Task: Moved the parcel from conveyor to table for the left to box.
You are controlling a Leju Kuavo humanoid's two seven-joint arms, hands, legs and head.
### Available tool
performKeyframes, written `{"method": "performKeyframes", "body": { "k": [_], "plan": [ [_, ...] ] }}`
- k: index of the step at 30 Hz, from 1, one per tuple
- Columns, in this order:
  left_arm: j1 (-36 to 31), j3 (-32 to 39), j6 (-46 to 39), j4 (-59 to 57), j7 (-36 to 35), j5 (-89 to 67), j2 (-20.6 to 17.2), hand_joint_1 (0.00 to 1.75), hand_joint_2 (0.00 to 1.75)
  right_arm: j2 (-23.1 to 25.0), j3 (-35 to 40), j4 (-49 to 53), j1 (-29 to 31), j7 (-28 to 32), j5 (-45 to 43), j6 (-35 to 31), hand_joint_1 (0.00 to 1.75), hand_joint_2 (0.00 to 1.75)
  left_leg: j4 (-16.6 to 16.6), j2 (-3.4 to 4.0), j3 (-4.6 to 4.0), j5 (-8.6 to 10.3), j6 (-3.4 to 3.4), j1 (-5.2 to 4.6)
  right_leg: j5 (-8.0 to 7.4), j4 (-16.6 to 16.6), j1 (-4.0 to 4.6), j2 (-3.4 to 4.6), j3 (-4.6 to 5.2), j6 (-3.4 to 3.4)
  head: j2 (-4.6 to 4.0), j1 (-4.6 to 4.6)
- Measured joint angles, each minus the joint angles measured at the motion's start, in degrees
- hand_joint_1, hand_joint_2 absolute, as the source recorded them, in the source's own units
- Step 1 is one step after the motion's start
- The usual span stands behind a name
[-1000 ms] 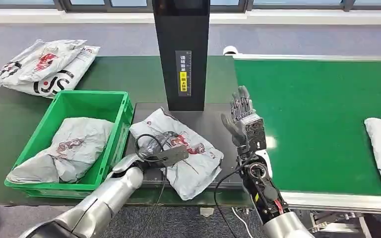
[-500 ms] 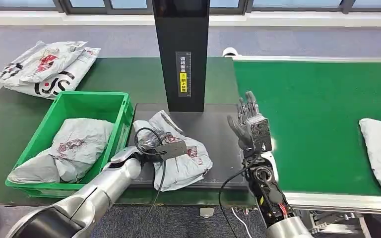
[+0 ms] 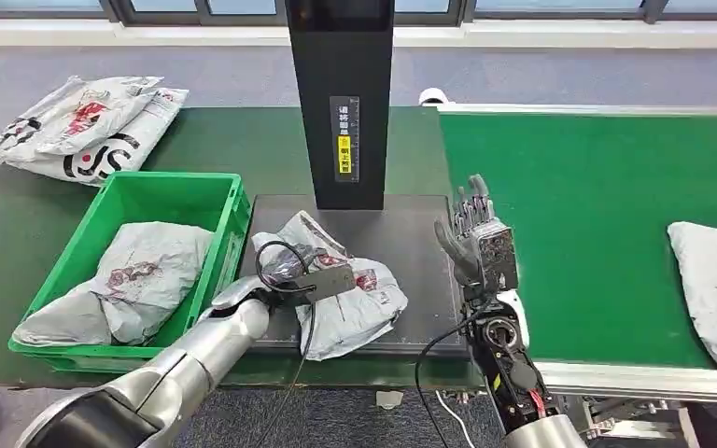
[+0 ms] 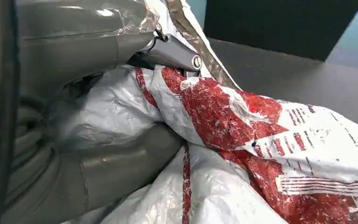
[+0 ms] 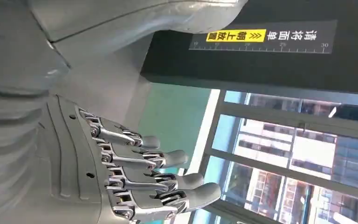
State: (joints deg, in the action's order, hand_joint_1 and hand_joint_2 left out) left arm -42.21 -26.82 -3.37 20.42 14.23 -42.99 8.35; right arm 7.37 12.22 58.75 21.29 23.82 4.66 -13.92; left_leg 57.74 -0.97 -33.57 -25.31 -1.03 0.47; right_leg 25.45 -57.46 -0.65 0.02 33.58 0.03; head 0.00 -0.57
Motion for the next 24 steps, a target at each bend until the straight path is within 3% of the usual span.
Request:
{"method": "performKeyframes", "body": {
  "k": [5,10,15,24],
  "plan": [
    [-0.9,2.6,-8.8,4.7,4.0,2.8,0.2,1.75,1.75,0.0,-0.9,1.7,-2.1,0.4,0.4,-1.0,0.00,1.75,0.0,0.00,-0.36,0.11,-0.07,0.00,-0.15,0.0,0.01,0.03,0.39,-0.04,-0.02,0.00],
    [-1.6,3.7,-20.7,17.6,-1.5,-6.5,-1.7,1.75,1.75,0.0,-0.9,2.9,-4.2,2.4,0.7,-1.9,0.00,1.75,0.0,0.03,-0.52,0.10,-0.08,0.00,-0.17,-0.1,0.02,0.13,0.58,-0.05,0.00,0.00],
    [-1.4,5.1,-25.3,25.9,-3.4,-12.1,-3.8,1.75,1.75,0.0,-0.9,3.6,-5.5,2.8,0.7,-2.3,0.00,1.75,0.0,0.04,-0.65,0.09,-0.10,0.00,-0.14,-0.1,0.08,0.15,0.69,-0.08,0.00,0.00],
    [3.3,9.4,-31.8,30.7,2.3,-9.8,-7.7,1.75,1.75,0.0,-0.9,4.0,-5.3,2.0,0.0,-2.1,0.00,1.75,0.0,0.18,-0.73,0.10,-0.11,0.00,-0.14,-0.1,0.07,0.24,0.80,-0.08,0.00,0.00]
  ]
}}
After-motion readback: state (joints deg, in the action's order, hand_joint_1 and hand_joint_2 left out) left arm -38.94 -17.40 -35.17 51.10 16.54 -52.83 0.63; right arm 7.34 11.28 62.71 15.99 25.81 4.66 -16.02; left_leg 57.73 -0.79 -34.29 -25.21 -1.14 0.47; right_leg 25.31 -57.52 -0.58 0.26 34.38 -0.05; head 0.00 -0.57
